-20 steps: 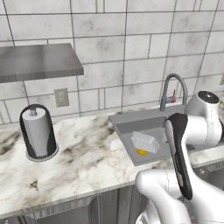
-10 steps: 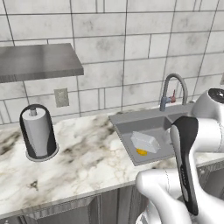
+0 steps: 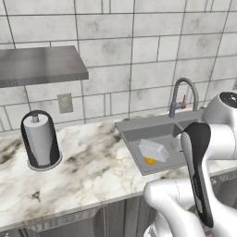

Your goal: Pick the tupperware and strainer and place them in the sink. Then turn on the water.

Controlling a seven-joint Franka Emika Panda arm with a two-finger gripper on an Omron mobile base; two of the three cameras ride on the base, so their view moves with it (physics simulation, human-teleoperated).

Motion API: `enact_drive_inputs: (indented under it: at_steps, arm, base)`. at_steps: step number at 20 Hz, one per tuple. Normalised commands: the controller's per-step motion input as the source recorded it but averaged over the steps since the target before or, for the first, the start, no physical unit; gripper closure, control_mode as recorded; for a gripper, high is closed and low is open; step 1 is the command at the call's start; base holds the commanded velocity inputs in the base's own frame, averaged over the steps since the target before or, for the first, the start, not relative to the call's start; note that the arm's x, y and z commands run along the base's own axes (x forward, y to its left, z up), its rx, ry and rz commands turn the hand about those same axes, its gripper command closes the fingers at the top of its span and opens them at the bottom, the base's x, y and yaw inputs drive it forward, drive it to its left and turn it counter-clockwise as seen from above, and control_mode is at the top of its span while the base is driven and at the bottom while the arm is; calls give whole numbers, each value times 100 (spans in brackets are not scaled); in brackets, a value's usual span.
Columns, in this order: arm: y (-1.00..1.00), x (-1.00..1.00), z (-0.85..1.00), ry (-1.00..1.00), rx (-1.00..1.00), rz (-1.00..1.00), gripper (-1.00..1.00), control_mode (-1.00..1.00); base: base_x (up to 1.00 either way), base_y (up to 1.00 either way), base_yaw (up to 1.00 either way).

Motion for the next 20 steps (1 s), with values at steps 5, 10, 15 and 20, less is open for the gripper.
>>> enact_drive_inputs:
  at_steps: [5, 10, 15, 20]
  arm:
    - [0, 0, 0, 0, 0, 0, -100, 100]
    - [0, 0, 0, 0, 0, 0, -100, 100]
    - [0, 0, 0, 0, 0, 0, -100, 100]
    - [0, 0, 0, 0, 0, 0, -100, 100]
  base:
    - [-17, 0, 0]
    - [-100, -35, -18]
    - [-86, -49, -25]
    - [-1, -64, -76]
